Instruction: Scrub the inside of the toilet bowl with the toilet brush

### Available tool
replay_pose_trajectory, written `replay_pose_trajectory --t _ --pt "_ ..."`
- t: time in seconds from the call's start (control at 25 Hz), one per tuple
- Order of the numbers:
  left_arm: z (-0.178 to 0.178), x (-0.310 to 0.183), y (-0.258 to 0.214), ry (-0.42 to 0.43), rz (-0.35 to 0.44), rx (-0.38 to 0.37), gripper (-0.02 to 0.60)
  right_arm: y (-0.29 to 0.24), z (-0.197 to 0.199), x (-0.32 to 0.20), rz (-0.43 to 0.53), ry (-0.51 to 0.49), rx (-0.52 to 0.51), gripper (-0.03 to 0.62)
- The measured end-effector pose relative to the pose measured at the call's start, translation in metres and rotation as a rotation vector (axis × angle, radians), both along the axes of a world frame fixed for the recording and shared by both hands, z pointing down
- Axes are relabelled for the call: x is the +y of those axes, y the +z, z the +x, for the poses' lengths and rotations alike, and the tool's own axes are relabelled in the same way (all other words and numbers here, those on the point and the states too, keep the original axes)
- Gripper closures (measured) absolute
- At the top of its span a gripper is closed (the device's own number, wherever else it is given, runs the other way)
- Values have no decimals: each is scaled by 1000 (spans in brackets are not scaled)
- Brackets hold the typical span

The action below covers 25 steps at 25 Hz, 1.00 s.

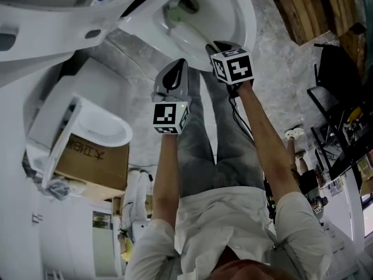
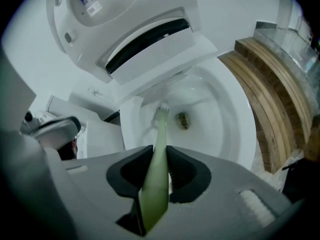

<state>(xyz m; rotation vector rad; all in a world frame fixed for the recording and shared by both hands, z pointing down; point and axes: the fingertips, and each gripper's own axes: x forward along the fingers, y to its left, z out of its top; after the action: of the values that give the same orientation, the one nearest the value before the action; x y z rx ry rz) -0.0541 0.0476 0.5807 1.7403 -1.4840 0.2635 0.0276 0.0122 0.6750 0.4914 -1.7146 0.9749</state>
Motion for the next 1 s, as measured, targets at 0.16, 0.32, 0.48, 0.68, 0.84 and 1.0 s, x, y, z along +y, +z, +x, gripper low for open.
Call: replay_pose_trajectory --t 0.16,0.32,0.48,0.68,0.84,1.0 --pt "4 2 -1 5 3 -4 563 -1 12 13 24 -125 30 505" --pt "7 3 -1 10 1 -9 563 -5 27 22 42 -206 54 505" --pt "11 3 0 15 -1 -13 563 -4 43 28 81 -299 91 505" --pt "17 1 1 30 0 -15 563 0 66 32 120 -391 152 505" --pt "23 -1 1 42 0 -15 563 0 85 34 153 -474 198 506" --pt "26 -4 2 50 -1 -14 563 3 105 33 185 -546 251 507"
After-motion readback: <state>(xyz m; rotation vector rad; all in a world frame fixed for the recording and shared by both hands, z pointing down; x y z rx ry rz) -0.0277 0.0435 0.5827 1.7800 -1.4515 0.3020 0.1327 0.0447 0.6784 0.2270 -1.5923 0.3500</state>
